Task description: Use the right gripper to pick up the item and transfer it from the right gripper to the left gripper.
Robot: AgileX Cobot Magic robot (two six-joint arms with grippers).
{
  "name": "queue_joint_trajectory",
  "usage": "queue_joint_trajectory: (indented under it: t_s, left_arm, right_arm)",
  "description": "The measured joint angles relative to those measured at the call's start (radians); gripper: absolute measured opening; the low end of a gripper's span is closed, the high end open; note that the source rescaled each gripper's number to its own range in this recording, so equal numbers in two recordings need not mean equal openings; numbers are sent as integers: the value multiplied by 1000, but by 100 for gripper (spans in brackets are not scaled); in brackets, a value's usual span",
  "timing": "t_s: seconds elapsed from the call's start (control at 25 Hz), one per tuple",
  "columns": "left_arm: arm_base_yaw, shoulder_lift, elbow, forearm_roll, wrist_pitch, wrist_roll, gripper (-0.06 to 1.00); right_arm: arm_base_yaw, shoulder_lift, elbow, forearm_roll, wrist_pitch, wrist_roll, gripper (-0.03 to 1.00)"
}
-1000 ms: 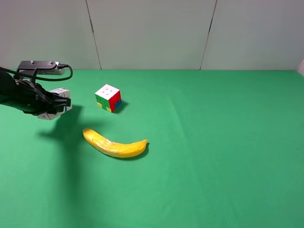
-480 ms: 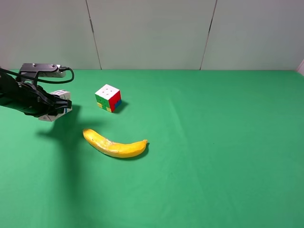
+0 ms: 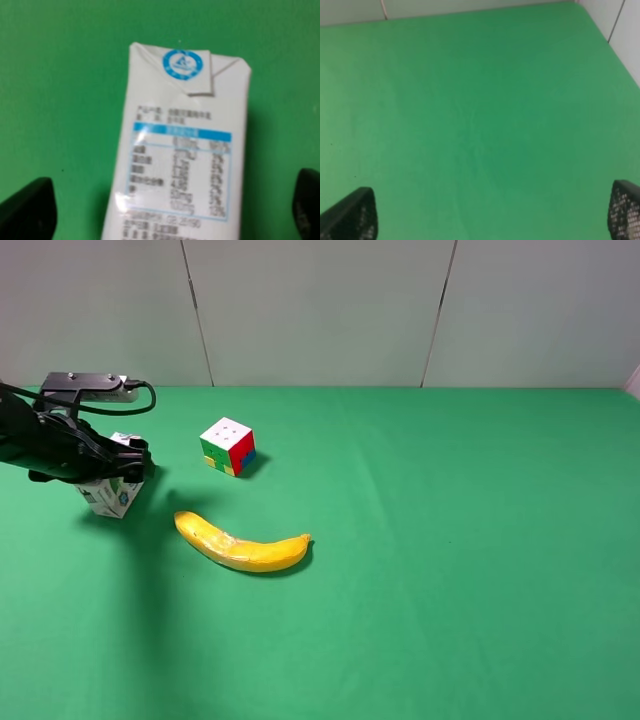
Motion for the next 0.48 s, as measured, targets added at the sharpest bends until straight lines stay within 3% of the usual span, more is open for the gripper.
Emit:
queue_joint_trajectory:
  t_s: [0.48]
  left_arm:
    - [0,-37,0,0,80,0,100]
  right_arm:
    - [0,0,0,0,-1,0,100]
